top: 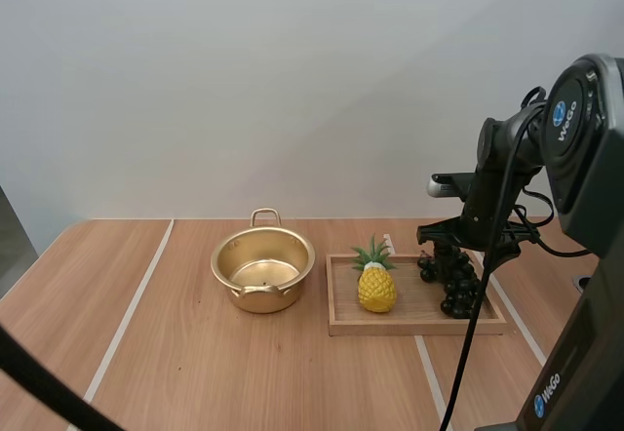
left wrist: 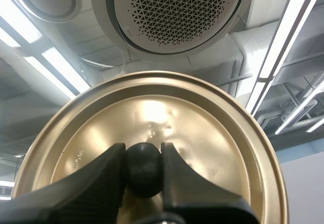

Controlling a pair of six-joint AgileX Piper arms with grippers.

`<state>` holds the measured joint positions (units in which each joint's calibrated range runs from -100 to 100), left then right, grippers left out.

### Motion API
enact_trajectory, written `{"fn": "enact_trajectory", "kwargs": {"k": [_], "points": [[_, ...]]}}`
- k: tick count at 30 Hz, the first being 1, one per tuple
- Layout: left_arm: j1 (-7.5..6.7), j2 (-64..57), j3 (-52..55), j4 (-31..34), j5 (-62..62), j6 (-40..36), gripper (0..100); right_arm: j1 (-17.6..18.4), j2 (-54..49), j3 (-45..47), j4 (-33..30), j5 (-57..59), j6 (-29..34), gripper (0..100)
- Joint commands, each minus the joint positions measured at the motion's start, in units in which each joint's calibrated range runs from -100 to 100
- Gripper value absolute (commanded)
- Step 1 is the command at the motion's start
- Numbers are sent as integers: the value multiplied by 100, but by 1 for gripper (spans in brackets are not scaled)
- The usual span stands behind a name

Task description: Open the pot, put the grape inside, and close it

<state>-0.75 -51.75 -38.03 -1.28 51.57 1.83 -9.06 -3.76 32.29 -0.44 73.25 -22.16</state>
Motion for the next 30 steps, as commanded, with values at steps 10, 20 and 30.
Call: {"fn": "enact_trajectory", "kwargs": {"k": [10, 20, 30], "points": [[2, 69, -20, 45, 22, -22, 0, -20, 554, 24, -60, -243, -49, 100], [2, 108, -20, 45, 182, -22, 0, -20, 607, 24, 271, -225, -377, 0], [2, 108, -20, 170, 397, 11, 0, -20, 426, 12, 573, -25, -555, 0]]}}
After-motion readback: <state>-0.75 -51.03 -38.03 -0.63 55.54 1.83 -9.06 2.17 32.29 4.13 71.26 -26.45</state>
